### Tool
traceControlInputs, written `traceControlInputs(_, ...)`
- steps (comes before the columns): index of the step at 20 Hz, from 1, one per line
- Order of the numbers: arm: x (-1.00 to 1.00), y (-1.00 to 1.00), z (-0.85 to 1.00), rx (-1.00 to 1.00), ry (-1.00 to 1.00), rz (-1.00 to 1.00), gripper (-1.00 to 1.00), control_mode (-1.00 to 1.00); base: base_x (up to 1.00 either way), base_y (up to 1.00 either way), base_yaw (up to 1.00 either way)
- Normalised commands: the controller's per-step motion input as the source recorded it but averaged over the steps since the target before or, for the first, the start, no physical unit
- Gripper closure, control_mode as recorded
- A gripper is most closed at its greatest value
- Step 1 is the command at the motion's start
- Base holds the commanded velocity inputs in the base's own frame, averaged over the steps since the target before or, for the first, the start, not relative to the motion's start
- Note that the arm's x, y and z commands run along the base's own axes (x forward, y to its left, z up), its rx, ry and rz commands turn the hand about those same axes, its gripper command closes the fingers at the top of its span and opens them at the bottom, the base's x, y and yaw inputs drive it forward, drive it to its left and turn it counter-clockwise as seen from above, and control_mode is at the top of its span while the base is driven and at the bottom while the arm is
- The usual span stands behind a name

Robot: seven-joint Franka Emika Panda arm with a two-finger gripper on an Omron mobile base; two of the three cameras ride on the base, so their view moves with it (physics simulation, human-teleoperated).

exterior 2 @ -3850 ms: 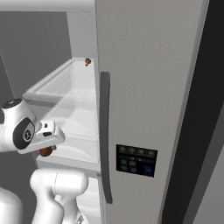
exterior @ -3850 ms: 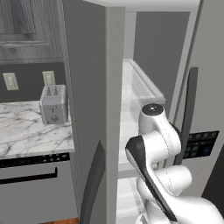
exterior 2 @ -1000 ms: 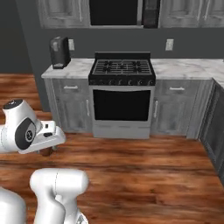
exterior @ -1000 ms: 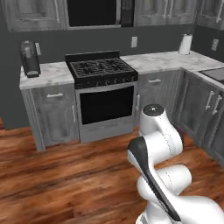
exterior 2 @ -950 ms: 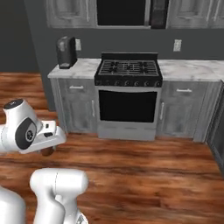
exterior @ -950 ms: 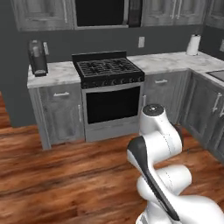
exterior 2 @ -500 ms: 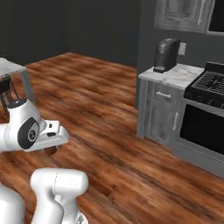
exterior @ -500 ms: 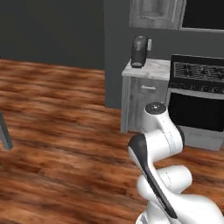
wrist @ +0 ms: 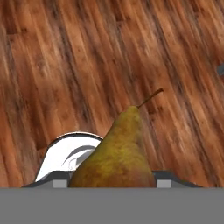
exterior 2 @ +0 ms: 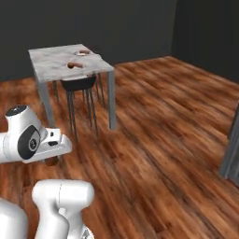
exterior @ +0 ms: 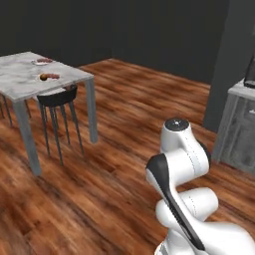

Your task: Pick up the pear and orange from the fridge and place one fruit on each plate on the dining counter.

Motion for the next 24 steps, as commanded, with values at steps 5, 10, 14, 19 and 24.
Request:
traceControlInputs(5, 0.0, 0.0, 0.0, 0.0, 0.0, 0.0, 1.0, 1.0, 0.91, 0.16, 0.25)
traceControlInputs(10, 0.0, 0.0, 0.0, 0.0, 0.0, 0.0, 1.0, 1.0, 0.94, 0.08, 0.08)
traceControlInputs(14, 0.0, 0.0, 0.0, 0.0, 0.0, 0.0, 1.0, 1.0, 0.94, 0.01, 0.01)
traceControlInputs(19, 0.0, 0.0, 0.0, 0.0, 0.0, 0.0, 1.0, 1.0, 0.93, -0.16, 0.02)
traceControlInputs(24, 0.0, 0.0, 0.0, 0.0, 0.0, 0.0, 1.0, 1.0, 0.88, -0.34, 0.01)
